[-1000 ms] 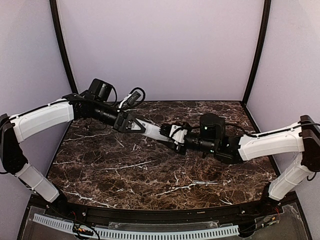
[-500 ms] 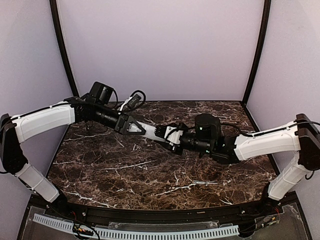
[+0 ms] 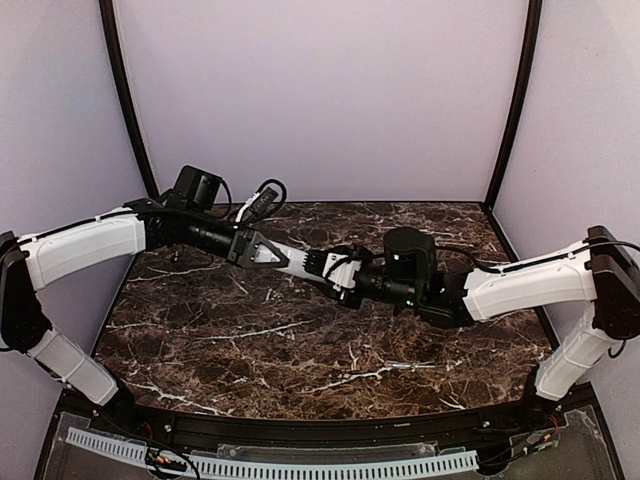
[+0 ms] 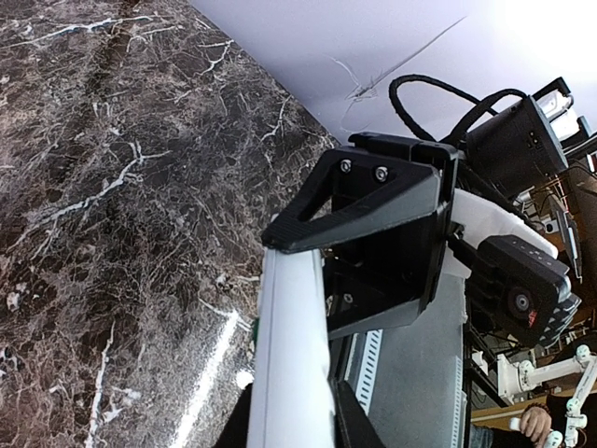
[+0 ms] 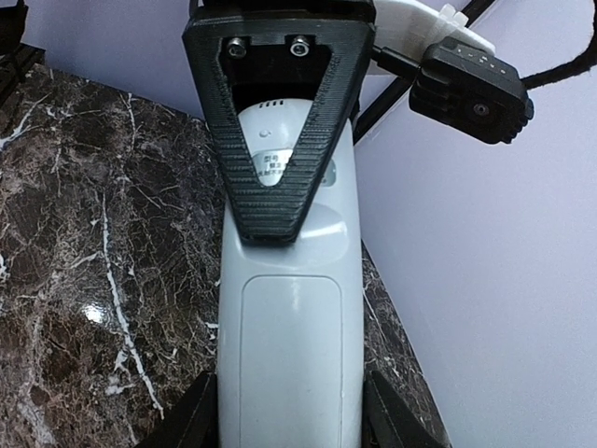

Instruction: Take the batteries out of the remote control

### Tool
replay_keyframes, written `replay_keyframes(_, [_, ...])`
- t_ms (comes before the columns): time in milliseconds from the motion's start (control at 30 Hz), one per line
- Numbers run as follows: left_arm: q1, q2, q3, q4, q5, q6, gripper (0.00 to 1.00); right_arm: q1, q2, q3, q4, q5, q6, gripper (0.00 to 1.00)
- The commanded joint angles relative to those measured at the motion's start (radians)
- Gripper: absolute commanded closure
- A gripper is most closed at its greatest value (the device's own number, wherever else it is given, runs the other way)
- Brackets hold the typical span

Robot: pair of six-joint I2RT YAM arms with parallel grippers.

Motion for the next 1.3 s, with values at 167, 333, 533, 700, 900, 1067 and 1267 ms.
replay_keyframes(167, [-0.004,-0.066,-0.024,0.047,-0.027,0.028,1.0,0.018,0.042,0.061,0.07,0.112,0.128,0.21])
replay_keyframes(333, [0.01,-0.085,-0.031,0.053,-0.081,0.032,1.0,0.021,0.019,0.04,0.063,0.152,0.182,0.02])
replay_keyframes(533, [0.03,-0.137,-0.08,0.134,-0.12,0.007,1.0,0.025,-0.039,0.033,-0.029,0.156,0.312,0.01])
replay_keyframes(700, [0.045,-0.167,-0.125,0.203,-0.166,-0.034,1.0,0.025,-0.058,0.123,-0.234,0.163,0.484,0.01])
replay_keyframes(900, [0.063,-0.155,-0.121,0.212,-0.249,-0.098,1.0,0.023,-0.08,0.142,-0.266,0.179,0.552,0.01])
replay_keyframes(1067, [0.063,-0.165,-0.135,0.244,-0.315,-0.152,1.0,-0.042,-0.126,0.171,-0.29,0.099,0.791,0.02])
replay_keyframes(1267, [0.063,-0.161,-0.125,0.295,-0.323,-0.223,1.0,-0.104,-0.158,0.211,-0.297,0.054,0.995,0.01])
